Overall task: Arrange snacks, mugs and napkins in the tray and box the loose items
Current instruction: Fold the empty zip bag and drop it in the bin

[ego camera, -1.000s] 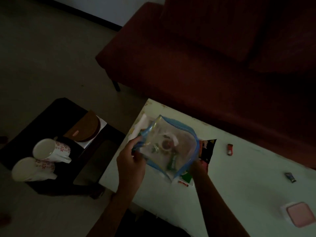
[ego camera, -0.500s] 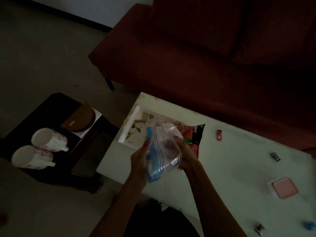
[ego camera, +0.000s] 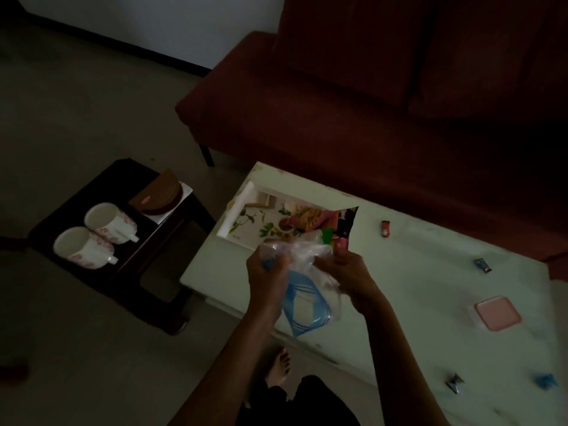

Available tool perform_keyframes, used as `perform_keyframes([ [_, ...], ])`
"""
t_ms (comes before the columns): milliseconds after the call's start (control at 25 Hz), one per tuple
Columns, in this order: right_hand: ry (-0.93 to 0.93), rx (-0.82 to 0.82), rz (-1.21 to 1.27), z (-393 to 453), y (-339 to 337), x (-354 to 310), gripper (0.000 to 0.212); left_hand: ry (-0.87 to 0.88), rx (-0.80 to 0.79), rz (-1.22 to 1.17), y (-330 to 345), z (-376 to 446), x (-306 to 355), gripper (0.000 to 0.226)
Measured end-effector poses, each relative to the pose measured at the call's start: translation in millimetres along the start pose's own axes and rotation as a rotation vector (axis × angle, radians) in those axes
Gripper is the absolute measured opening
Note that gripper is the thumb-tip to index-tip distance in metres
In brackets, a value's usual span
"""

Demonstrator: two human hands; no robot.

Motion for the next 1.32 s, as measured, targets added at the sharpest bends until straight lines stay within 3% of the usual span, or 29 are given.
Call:
perform_keyframes([
  [80, 0.251, -0.148, -0.202, -36.3, 2.2, 44.0, 0.026, 0.215, 0.011, 0.08, 5.1, -39.9, 14.7, 0.03],
  [120, 0.34, -0.265, -0.15, -56.7, 6.8, 62.7, 0.034, 0.338, -0.017, 0.124, 12.2, -64.5, 21.2, 0.029],
  [200, 0.347, -0.417, 0.153, -93.9, 8.5, 72.8, 0.035, 0.578, -0.127, 0.234, 33.1, -119.3, 26.3, 0.032],
  [320, 0.291, -0.456, 0.427, -137.0, -20.4, 79.2, 0.032, 0.764, -0.226, 0.361, 49.7, -192.1, 13.6, 0.034],
  [520, 0.196, -0.365, 0.393, -195.6, -95.4, 93.8, 0.021, 0.654, -0.294, 0.325, 70.9, -278.9, -21.1, 0.043],
  [640, 0.169, -0.23, 0.456, -224.7, -153.7, 101.6, 0.03, 0.733, -0.299, 0.414, 110.1, -324.7, -27.6, 0.09],
  [720, 0.137, -0.248, 0.588, -247.3, -186.4, 97.2, 0.036, 0.705, -0.28, 0.427, 138.9, -335.0, -31.1, 0.106],
  [840, 0.107, -0.251, 0.795, -275.0, -248.5, 96.6, 0.047, 0.64, -0.311, 0.365, 195.3, -353.9, -43.8, 0.091],
  [920, 0.132, -0.146, 0.775, -279.0, -300.9, 116.6, 0.051, 0.63, -0.294, 0.433, 239.3, -371.0, -58.1, 0.084],
  [1040, 0.122, -0.054, 0.761, -280.4, -389.2, 140.9, 0.045, 0.566, -0.358, 0.451, 319.5, -400.3, -87.9, 0.081],
  [1200, 0.041, -0.075, 0.77, -278.5, -495.2, 167.8, 0.027, 0.455, -0.513, 0.31, 419.5, -442.4, -121.7, 0.037],
  [1320, 0.112, 0.085, 0.638, -269.8, -559.8, 213.1, 0.029, 0.442, -0.557, 0.344, 477.0, -468.0, -147.9, 0.025],
])
Point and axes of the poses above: each hand's wrist, its own z-axis towards the middle knuckle, its own y-axis out of the palm, x = y × z, the point moved 10 cm from there along z, towards the middle knuckle, and after that the axes turned 5 degrees about x, right-handed, at the moved point
